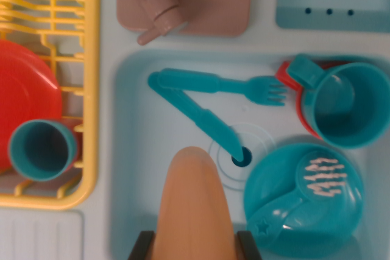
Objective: Pick detergent from the sink
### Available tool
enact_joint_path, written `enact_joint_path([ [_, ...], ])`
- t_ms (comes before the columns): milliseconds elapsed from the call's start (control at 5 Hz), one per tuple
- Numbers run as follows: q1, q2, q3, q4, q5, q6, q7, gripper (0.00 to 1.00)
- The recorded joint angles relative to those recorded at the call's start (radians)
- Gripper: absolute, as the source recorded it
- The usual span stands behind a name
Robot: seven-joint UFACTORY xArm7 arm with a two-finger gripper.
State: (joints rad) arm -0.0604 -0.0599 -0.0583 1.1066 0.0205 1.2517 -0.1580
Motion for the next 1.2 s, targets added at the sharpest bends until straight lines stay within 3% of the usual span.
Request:
enact_joint_path([
  [200, 0.0000, 0.000, 0.000, 0.000, 0.0000, 0.000, 0.000, 1.00],
  [400, 0.0001, -0.011, 0.000, 0.036, -0.0011, 0.047, 0.002, 1.00],
  [600, 0.0001, -0.011, 0.000, 0.036, -0.0011, 0.047, 0.002, 1.00],
  [800, 0.0003, -0.021, 0.000, 0.072, -0.0021, 0.094, 0.003, 1.00],
  [1000, 0.0003, -0.021, 0.000, 0.072, -0.0021, 0.094, 0.003, 1.00],
  [1200, 0.0004, -0.032, 0.000, 0.108, -0.0031, 0.139, 0.004, 1.00],
])
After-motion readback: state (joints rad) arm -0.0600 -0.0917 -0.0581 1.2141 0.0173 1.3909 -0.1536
